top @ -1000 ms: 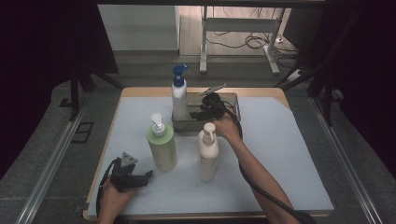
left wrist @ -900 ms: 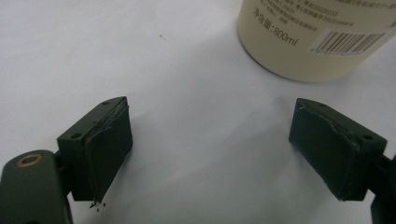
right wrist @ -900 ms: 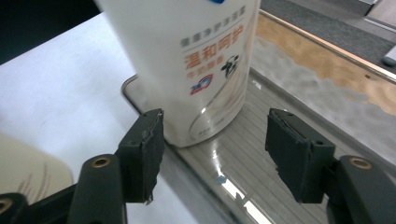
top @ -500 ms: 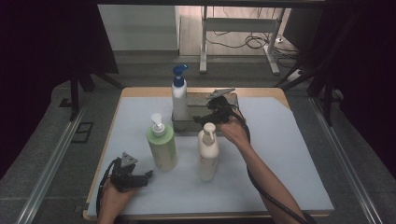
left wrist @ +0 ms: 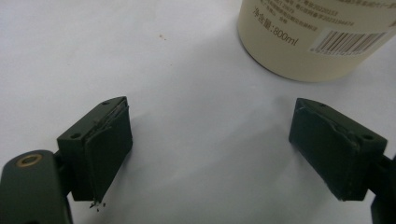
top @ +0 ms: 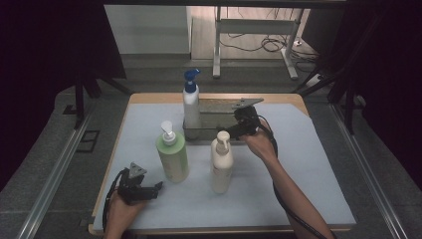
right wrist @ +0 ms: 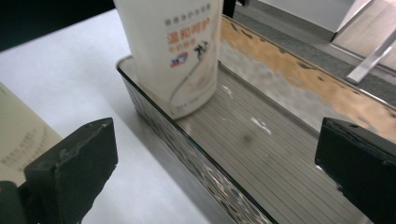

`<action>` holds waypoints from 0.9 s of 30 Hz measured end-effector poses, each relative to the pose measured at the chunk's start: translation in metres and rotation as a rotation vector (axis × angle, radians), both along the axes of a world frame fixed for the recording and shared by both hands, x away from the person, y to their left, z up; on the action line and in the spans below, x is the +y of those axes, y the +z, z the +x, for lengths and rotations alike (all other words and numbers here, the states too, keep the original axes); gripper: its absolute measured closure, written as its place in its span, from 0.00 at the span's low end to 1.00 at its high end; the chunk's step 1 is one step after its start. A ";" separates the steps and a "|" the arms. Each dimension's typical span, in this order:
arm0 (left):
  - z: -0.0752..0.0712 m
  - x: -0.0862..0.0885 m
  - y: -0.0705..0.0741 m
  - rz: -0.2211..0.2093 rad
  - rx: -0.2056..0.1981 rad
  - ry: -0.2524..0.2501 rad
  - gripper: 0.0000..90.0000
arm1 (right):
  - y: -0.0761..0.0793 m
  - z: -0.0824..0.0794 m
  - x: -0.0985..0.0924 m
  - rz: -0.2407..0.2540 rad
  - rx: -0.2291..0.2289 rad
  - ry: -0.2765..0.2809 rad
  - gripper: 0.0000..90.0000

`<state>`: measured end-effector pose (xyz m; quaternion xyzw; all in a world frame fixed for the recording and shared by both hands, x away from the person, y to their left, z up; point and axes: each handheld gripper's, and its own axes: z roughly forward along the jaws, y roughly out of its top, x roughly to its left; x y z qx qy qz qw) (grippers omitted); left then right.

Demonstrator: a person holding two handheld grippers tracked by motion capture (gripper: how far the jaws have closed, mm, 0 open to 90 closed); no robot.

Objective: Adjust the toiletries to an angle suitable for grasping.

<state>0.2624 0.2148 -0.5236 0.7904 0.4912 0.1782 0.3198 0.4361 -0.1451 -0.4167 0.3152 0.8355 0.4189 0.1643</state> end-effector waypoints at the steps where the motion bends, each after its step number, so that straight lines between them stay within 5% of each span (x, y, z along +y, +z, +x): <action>1: 0.000 0.000 0.000 0.000 0.000 0.000 0.15 | 0.000 0.000 0.000 0.000 0.000 0.000 0.00; 27: 0.000 0.000 0.000 0.001 0.000 0.000 0.15 | 0.002 -0.042 -0.047 0.003 0.018 -0.020 0.00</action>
